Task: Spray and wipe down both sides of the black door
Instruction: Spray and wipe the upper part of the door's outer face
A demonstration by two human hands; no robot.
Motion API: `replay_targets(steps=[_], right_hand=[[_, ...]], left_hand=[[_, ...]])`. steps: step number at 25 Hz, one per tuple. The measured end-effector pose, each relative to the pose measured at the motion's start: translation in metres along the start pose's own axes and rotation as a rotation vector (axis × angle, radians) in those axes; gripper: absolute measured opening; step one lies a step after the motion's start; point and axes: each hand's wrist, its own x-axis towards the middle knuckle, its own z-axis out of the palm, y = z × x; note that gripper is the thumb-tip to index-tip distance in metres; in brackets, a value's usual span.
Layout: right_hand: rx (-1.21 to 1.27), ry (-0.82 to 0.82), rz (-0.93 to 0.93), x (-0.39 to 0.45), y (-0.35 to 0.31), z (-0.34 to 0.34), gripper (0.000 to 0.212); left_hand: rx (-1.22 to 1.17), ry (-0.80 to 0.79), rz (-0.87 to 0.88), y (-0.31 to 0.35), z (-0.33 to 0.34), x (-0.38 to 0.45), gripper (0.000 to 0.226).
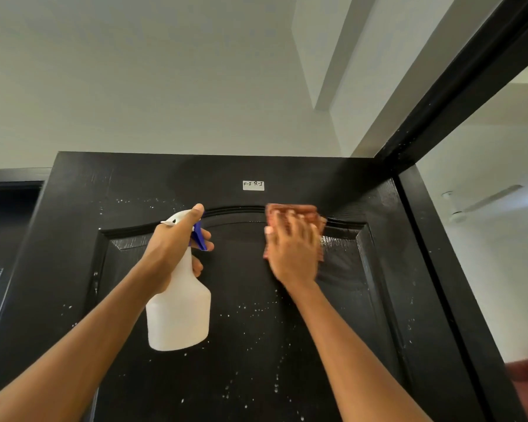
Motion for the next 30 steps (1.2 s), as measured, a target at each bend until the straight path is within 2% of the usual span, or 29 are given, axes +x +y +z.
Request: replay_targets(steps=[3,5,6,7,9,12,14,17,21,24,26,27,30], right_hand=[[0.037,-0.157,-0.370,0.011,-0.052,0.001,0.056],[0.014,-0.222,-0.475,0.019,-0.053,-0.004,0.056],[-0.011,-0.195,-0.466,0.018,-0.042,-0.006,0.057],[-0.046,-0.143,-0.410,0.014,-0.025,-0.007,0.057],[-0.077,-0.011,-0.151,0.000,0.011,-0.008,0.059],[-0.049,-0.029,0.242,-0.015,0.020,-0.006,0.064],[0.013,-0.075,0.247,-0.008,-0.016,-0.002,0.063],[0.083,-0.109,-0.113,0.000,-0.094,0.011,0.060],[0.127,-0.235,-0.517,0.004,-0.191,0.020,0.057],[0.061,-0.369,-0.785,0.010,-0.227,0.023,0.057],[0.042,-0.362,-0.746,0.022,-0.223,0.027,0.059],[0.039,-0.324,-0.654,0.033,-0.211,0.027,0.060],[0.036,-0.176,-0.169,0.075,-0.169,0.024,0.064]], left_hand=[[0.015,0.018,-0.043,-0.006,-0.002,0.000,0.059],[0.029,0.028,-0.057,-0.007,-0.003,-0.002,0.061],[0.029,0.028,-0.056,-0.008,-0.003,-0.002,0.061],[0.029,0.025,-0.050,-0.007,-0.005,-0.002,0.060],[0.033,0.024,-0.030,-0.006,-0.013,-0.004,0.058],[0.047,0.041,0.008,-0.002,-0.034,-0.005,0.054],[0.057,0.064,0.027,0.001,-0.051,-0.007,0.052],[0.074,0.108,0.040,0.003,-0.079,-0.010,0.049],[0.117,0.177,0.028,-0.004,-0.116,-0.017,0.050],[0.157,0.231,0.017,-0.010,-0.140,-0.021,0.050],[0.155,0.220,0.047,-0.014,-0.153,-0.018,0.044],[0.153,0.214,0.057,-0.014,-0.158,-0.017,0.042],[0.160,0.214,0.082,-0.015,-0.169,-0.012,0.038]])
